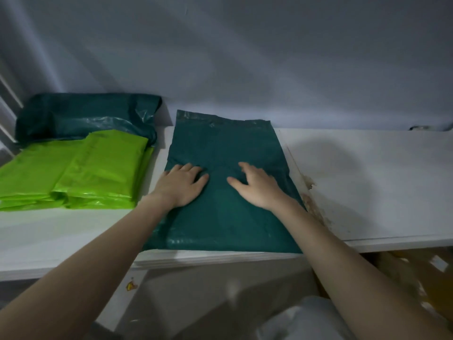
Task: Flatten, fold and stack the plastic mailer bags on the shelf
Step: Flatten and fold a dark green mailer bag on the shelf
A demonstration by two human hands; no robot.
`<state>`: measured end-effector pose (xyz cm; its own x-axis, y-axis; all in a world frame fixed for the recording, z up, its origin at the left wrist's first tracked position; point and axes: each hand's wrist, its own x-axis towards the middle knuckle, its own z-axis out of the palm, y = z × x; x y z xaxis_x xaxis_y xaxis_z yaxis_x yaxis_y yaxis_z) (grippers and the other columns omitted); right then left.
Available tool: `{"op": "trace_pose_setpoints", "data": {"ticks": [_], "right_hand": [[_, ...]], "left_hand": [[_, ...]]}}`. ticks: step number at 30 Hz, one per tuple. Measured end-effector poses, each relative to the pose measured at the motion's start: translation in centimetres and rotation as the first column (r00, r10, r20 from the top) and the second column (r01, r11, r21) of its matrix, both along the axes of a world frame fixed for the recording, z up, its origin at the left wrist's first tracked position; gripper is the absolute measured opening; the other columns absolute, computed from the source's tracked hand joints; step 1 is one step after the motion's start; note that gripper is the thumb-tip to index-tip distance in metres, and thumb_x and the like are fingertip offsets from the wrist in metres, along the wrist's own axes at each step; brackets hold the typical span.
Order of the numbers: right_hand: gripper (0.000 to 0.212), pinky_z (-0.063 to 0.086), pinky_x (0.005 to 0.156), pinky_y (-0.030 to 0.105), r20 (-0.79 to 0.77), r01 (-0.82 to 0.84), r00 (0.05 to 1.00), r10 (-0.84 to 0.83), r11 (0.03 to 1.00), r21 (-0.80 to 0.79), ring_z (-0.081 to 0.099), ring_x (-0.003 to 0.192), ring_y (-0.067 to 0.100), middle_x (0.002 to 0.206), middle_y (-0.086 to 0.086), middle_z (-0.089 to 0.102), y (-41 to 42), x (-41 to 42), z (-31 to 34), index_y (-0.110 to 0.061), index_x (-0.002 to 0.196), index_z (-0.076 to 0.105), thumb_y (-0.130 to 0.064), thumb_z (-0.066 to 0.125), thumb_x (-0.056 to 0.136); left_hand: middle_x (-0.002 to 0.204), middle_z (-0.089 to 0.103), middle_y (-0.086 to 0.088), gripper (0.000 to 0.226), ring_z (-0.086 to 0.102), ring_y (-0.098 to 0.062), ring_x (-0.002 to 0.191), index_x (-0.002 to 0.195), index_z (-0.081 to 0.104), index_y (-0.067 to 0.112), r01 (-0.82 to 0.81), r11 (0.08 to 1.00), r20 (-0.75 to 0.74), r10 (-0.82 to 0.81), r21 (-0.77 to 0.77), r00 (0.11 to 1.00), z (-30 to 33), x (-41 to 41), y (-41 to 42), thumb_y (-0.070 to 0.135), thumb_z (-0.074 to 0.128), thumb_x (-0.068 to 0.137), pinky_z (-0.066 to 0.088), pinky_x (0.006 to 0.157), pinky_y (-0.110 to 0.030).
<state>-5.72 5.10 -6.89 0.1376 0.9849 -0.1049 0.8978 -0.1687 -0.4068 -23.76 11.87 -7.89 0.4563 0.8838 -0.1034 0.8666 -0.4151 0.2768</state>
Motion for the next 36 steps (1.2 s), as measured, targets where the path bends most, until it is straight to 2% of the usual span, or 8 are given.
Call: {"op": "trace_pose_setpoints", "data": {"ticks": [4, 13, 16, 19, 23, 29, 32, 36], "right_hand": [[0.066, 0.014, 0.115, 0.05, 0.081, -0.026, 0.996, 0.036, 0.992, -0.12, 0.019, 0.142, 0.02, 0.155, -0.003, 0.021, 0.5, 0.2, -1.2, -0.024, 0.149, 0.018, -0.061, 0.023, 0.093], [0.065, -0.002, 0.116, 0.053, 0.193, -0.027, 0.98, 0.044, 0.996, -0.09, 0.003, 0.146, 0.018, 0.159, -0.001, 0.008, 2.3, 0.8, -2.0, -0.029, 0.15, 0.006, -0.061, 0.015, 0.094], [0.065, 0.0, 0.115, 0.055, 0.287, -0.029, 0.957, 0.03, 1.0, -0.008, 0.001, 0.146, 0.019, 0.159, 0.003, 0.006, 2.1, 0.4, -1.7, -0.024, 0.15, 0.008, -0.059, 0.016, 0.095], [0.063, 0.005, 0.116, 0.053, 0.333, -0.053, 0.943, 0.006, 0.99, 0.131, 0.006, 0.146, 0.022, 0.158, 0.007, 0.01, 0.9, -0.7, -1.1, -0.017, 0.149, 0.015, -0.052, 0.021, 0.098], [0.057, 0.01, 0.117, 0.05, 0.306, -0.107, 0.951, 0.045, 0.976, 0.188, 0.011, 0.145, 0.022, 0.158, 0.008, 0.014, -0.9, -3.2, -0.3, -0.016, 0.148, 0.02, -0.044, 0.023, 0.1], [0.054, 0.008, 0.117, 0.051, 0.263, -0.124, 0.961, 0.087, 0.984, 0.125, 0.007, 0.146, 0.019, 0.158, 0.004, 0.01, -3.8, -5.8, -0.8, -0.017, 0.149, 0.015, -0.039, 0.02, 0.101], [0.055, 0.003, 0.117, 0.051, 0.284, -0.128, 0.953, 0.103, 0.989, 0.07, -0.001, 0.146, 0.018, 0.159, 0.001, 0.002, -5.2, -5.8, -2.1, -0.018, 0.151, 0.005, -0.037, 0.02, 0.101], [0.056, -0.002, 0.117, 0.048, 0.322, -0.152, 0.94, 0.113, 0.984, 0.098, -0.006, 0.146, 0.015, 0.159, -0.003, -0.003, -5.8, -5.3, -3.0, -0.023, 0.151, 0.001, -0.041, 0.018, 0.1]], "left_hand": [[0.149, 0.034, 0.002, 0.054, 0.029, -0.022, 0.137, 0.142, 0.031, 0.031, -0.013, 1.0, -0.012, 0.013, -0.01, 1.0, -0.5, 0.1, 0.3, 0.054, 0.02, 0.095, 0.02, 0.112, -0.041], [0.156, 0.02, 0.0, 0.057, 0.013, -0.022, 0.144, 0.146, 0.021, 0.033, -0.087, 0.996, 0.126, 0.085, 0.009, 0.988, -2.3, 0.7, 1.5, 0.056, 0.023, 0.094, 0.009, 0.118, -0.044], [0.156, 0.019, -0.004, 0.055, 0.011, -0.021, 0.145, 0.145, 0.026, 0.026, -0.14, 0.982, 0.191, 0.114, 0.128, 0.975, -2.1, 0.6, 1.2, 0.051, 0.025, 0.096, 0.003, 0.117, -0.042], [0.152, 0.03, -0.005, 0.048, 0.02, -0.021, 0.142, 0.14, 0.038, 0.022, -0.118, 0.953, 0.224, 0.056, 0.277, 0.973, -1.6, 0.2, 0.2, 0.042, 0.024, 0.099, 0.01, 0.116, -0.04], [0.15, 0.033, -0.002, 0.043, 0.025, -0.019, 0.14, 0.139, 0.039, 0.021, -0.06, 0.968, 0.227, 0.002, 0.246, 0.974, -1.1, -0.4, -1.9, 0.034, 0.026, 0.1, 0.016, 0.115, -0.039], [0.155, 0.021, 0.002, 0.046, 0.013, -0.016, 0.144, 0.145, 0.029, 0.022, -0.036, 0.988, 0.211, 0.004, 0.15, 0.978, -0.9, -0.4, -6.2, 0.032, 0.026, 0.1, 0.009, 0.116, -0.04], [0.158, 0.012, 0.003, 0.055, 0.005, -0.015, 0.146, 0.149, 0.018, 0.025, 0.003, 0.993, 0.156, -0.021, 0.119, 0.987, -1.6, 0.2, -7.9, 0.042, 0.012, 0.097, 0.003, 0.116, -0.042], [0.159, 0.003, 0.006, 0.082, -0.002, -0.014, 0.146, 0.15, 0.008, 0.029, 0.042, 0.98, 0.095, -0.062, 0.197, 0.994, -3.1, -0.3, -8.9, 0.055, -0.015, 0.076, -0.002, 0.116, -0.044]]}}
